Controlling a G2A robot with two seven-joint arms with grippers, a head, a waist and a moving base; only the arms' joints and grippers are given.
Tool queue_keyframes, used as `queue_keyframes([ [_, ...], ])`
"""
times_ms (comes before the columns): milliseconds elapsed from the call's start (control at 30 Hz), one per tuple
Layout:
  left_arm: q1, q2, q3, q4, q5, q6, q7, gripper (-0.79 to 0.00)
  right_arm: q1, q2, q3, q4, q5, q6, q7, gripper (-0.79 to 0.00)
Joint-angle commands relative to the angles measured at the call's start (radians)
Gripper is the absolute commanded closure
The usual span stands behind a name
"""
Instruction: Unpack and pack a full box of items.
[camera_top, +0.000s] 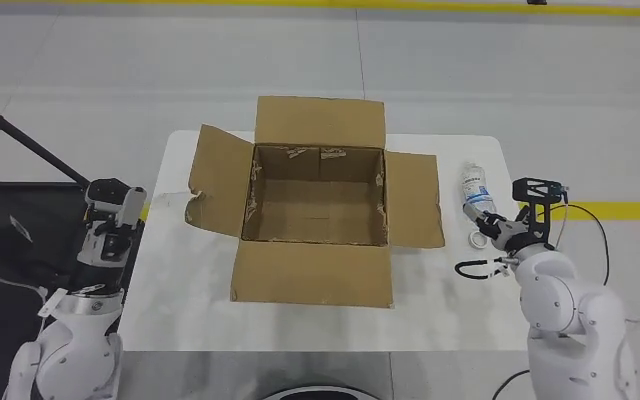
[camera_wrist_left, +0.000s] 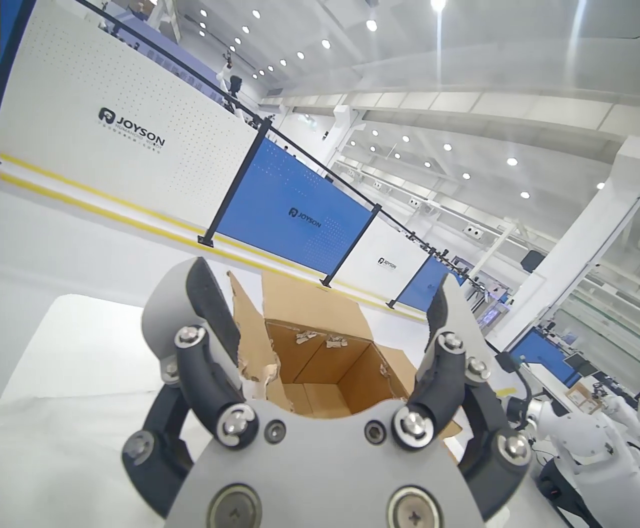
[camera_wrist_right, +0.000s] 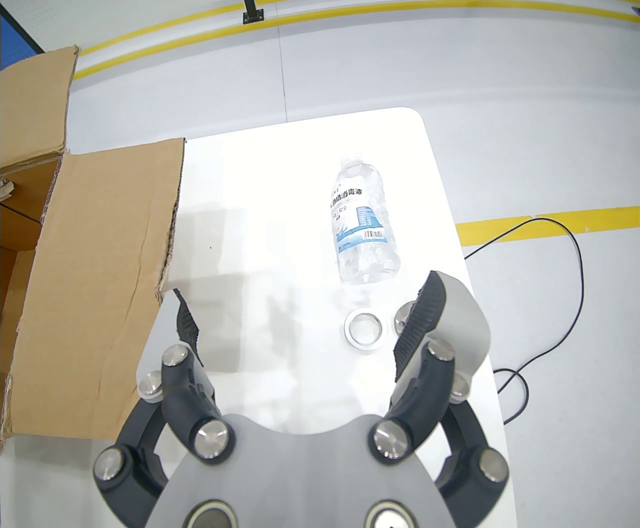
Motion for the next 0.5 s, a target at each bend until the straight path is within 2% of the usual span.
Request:
queue_keyframes([
  [0,-0.003,0.001,-0.010,-0.008,-0.032,-0.001,-0.023,-0.785,-0.005,0.002,0.014,0.014,-0.006,-0.012,0.001,-0.785],
  [67,-0.009,0.003,-0.018,-0.016,-0.072,0.000,-0.048,-0.785,-0.011,0.006,0.025,0.022,-0.033,-0.027,0.023,-0.785],
  [200,-0.023,0.005,-0.027,-0.016,-0.120,-0.009,-0.078,-0.785,-0.007,0.017,0.062,0.054,-0.013,-0.139,0.096,-0.785],
  [333,-0.038,0.007,-0.021,-0.009,-0.131,-0.009,-0.093,-0.785,0.008,0.026,0.101,0.101,0.095,-0.243,0.151,-0.785],
  [467,-0.042,0.007,-0.016,-0.008,-0.132,-0.007,-0.095,-0.785,0.022,0.034,0.114,0.126,0.115,-0.279,0.201,-0.785],
])
